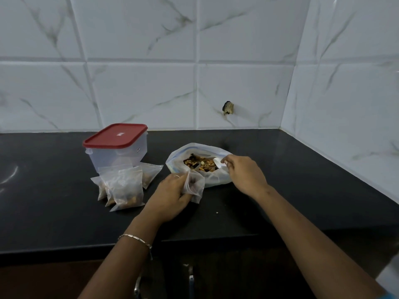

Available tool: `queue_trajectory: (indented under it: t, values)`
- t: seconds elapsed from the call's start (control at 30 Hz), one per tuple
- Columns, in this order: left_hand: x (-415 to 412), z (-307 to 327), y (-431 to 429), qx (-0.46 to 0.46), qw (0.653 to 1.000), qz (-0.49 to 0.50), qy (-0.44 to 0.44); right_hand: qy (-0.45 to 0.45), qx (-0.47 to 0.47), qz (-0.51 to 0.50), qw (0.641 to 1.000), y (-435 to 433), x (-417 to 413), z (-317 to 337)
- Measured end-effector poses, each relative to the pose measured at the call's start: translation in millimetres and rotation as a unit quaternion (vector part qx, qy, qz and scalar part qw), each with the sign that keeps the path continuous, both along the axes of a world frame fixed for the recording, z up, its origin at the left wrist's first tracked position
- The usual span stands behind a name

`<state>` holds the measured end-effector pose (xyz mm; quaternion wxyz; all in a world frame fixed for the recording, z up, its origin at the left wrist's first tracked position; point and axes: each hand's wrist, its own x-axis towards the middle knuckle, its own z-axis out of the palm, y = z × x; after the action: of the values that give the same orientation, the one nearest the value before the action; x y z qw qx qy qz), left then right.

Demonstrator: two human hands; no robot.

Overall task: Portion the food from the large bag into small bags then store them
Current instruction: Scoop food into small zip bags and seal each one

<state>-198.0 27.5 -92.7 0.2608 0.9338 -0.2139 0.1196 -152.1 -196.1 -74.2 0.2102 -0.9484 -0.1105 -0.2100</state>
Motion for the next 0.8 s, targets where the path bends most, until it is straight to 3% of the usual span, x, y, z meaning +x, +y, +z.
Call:
queue_trajectory:
  t: [0.17,0.23,0.33,0.4,0.47,0.53,0.7,0.8]
  values:
    - [1.2,-1.0,1.1,-0.007,0.996,0.084,0.004,0.008,0.074,0.008,0.997,4.0,-5.0,0.0]
    - [1.4,-0.2,0.2,-0.003,0.995,0.099,0.024,-0.004,0.046,0.008,0.999,4.1,-7.7,0.2]
    - [-1.2,2.1,-2.5,-0.107,0.99,0.078,0.055,-0.003,-0.048,-0.005,0.999,7.2,-11.4,-3.0]
    - [-1.2,4.6,-5.5,-0.171,0.981,0.059,0.068,-0.009,-0.038,-0.004,0.999,10.0,-12.3,-4.8]
    - [1.4,7.4,-8.3,-0.214,0.971,0.048,0.091,-0.002,0.031,0.017,0.999,12.4,-12.7,-3.6]
    - [3.4,10.7,-10.4,-0.26,0.957,0.043,0.122,0.008,0.091,0.025,0.995,12.6,-13.4,-1.4]
    - [7.7,7.8,-18.7,-0.431,0.884,0.097,0.151,-0.016,0.051,0.003,0.999,10.9,-17.8,-1.4]
    - [6.7,5.7,-29.4,-0.479,0.855,0.139,0.143,-0.008,0.084,0.007,0.996,13.1,-16.5,-3.5]
